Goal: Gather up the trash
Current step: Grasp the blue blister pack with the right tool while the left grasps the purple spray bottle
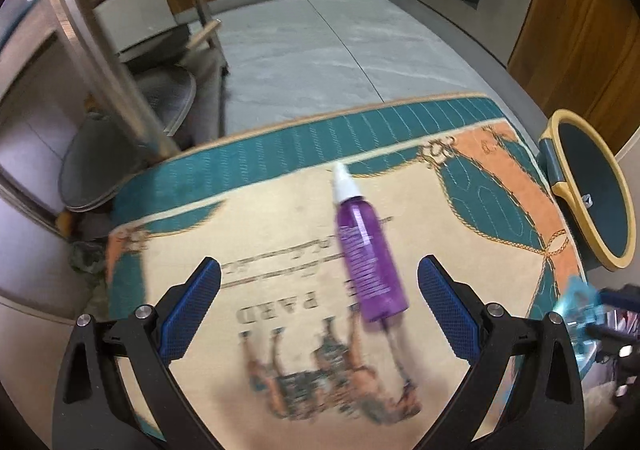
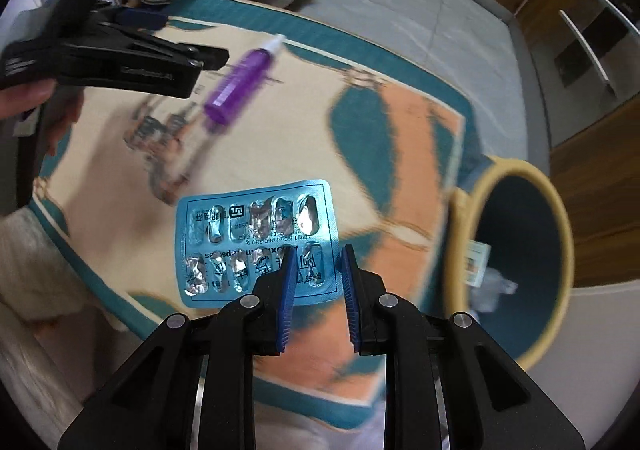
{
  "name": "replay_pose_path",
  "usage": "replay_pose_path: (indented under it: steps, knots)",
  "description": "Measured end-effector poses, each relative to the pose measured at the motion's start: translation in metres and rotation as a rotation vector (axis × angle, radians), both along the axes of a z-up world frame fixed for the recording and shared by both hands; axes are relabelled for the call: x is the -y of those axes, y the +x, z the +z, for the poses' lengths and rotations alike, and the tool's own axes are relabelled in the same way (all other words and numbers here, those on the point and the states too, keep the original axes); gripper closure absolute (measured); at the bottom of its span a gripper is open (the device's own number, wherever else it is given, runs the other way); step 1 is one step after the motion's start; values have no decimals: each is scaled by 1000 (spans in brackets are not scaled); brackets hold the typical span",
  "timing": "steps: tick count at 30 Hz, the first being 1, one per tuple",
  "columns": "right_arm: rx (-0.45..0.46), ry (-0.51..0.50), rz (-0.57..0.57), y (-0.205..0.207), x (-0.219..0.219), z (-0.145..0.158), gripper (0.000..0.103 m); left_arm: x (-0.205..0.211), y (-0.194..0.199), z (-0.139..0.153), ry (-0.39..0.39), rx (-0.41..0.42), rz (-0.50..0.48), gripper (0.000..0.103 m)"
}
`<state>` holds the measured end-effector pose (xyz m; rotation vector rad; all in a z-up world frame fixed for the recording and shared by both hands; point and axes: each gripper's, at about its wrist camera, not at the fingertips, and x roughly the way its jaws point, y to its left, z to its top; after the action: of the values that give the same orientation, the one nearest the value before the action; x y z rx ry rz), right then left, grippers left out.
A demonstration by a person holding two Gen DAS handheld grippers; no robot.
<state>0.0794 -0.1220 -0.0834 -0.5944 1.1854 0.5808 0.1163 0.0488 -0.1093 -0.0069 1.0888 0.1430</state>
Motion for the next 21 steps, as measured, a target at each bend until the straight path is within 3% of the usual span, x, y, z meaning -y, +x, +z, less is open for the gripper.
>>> replay_pose_path:
  steps: [4, 8, 17, 20, 21]
  knots:
    - [-15, 23, -69, 7, 34, -5, 80, 11, 16, -21, -15, -31, -1, 8]
    - [-25, 37, -103, 11, 46, -14, 80, 21, 29, -47, -28, -89, 11, 34]
    - [-22, 49, -66, 17, 43, -23, 80, 37, 31, -55, 20, -77, -29, 46]
    - [-18, 57, -63, 15, 43, -21, 80, 35, 32, -54, 2, -76, -34, 56]
    - [-17, 59, -63, 16, 43, -21, 80, 34, 32, -54, -10, -74, -39, 67]
